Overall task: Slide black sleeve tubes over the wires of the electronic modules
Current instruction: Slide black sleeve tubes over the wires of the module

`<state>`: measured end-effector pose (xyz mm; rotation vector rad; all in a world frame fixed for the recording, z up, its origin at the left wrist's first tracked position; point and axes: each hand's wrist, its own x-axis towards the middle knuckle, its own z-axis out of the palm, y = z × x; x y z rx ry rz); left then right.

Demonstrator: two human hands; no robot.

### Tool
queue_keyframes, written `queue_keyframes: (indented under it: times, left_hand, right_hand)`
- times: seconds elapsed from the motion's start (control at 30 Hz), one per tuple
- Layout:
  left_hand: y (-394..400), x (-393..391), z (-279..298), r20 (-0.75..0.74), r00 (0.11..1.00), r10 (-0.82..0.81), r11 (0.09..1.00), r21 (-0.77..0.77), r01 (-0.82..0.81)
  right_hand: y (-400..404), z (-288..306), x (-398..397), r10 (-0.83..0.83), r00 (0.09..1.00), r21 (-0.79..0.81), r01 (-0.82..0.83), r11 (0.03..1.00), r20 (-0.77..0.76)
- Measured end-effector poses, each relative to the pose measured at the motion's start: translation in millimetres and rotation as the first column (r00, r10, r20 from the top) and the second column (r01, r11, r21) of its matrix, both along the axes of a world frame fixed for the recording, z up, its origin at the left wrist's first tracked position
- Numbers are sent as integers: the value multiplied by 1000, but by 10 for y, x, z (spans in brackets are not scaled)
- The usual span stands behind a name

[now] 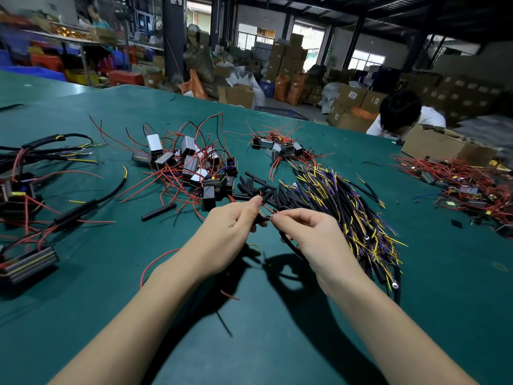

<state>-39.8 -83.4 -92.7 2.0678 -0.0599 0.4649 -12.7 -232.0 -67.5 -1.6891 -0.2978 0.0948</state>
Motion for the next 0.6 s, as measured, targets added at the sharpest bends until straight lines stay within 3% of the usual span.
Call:
queue_keyframes:
  times: [0.3,0.6]
  left_hand:
    - [17,-12,27,-9,1000,28,1000,11,-28]
    - [-4,-36,92,-74,997,-31,998,53,35]
  right_hand:
    - [41,15,-16,96,993,11,-97,995,65]
    - [68,-77,51,13,990,18,-15,1000,137]
